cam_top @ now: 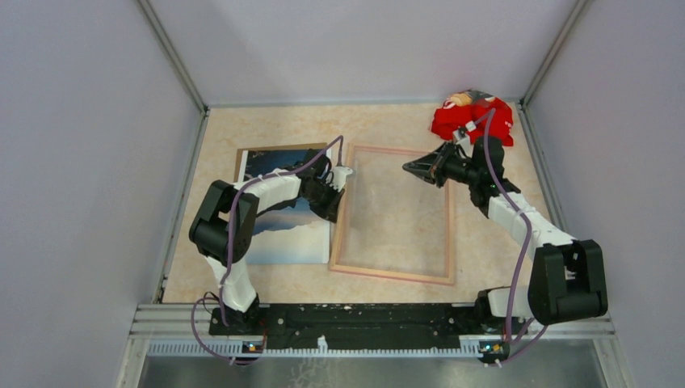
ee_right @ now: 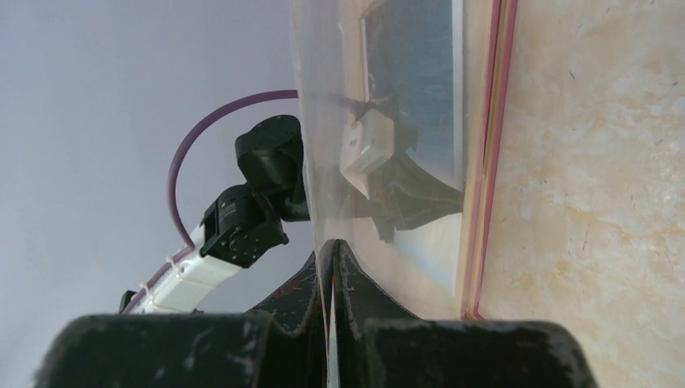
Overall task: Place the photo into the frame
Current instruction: Place the photo frame item in the photo frame.
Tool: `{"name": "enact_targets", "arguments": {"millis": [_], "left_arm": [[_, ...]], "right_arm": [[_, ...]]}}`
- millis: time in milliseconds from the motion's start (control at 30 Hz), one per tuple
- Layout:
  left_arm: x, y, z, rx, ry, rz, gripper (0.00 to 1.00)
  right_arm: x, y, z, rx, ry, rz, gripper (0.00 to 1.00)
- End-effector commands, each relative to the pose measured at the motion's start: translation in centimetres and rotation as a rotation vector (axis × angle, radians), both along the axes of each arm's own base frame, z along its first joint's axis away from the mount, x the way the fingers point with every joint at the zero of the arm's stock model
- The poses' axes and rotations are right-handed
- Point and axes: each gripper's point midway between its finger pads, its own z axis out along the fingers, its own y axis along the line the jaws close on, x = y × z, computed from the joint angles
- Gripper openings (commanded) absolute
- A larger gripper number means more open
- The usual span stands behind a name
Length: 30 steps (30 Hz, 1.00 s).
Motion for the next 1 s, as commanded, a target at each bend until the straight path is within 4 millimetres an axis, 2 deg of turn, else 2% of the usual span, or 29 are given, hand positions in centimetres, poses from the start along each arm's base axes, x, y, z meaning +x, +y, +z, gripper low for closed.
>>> {"name": "enact_targets", "arguments": {"millis": [0,200,533,800,967], "left_arm": [[-0.1,-0.9,0.5,-0.054,0.001,-0.01,0.07],[-0.3,-0.8,0.7,-0.062,-0.005,-0.011,0.07],[-0.4,-0.6,0.6,-0.067,0.005,-0.008,0.06],[-0.4,-0.4,0.5,-0.065,0.008,-0.002,0.04],[-0.4,-0.5,0.5,-0.076,0.024,0.004,0.03]], "right_arm": [[1.6,1.0,3.2,0.02,-0.084,-0.021,0.0],[1.8,2.6,3.0,-0.001,-0.078,-0.003,0.0],[1.4,2.8,2.7,-0.006,-0.081,0.003,0.0],[1.5,3.5,5.4,0.027,-0.119,0.014,0.0],[1.7,4.0,5.6,0.027,-0.108,0.005,0.0]]}}
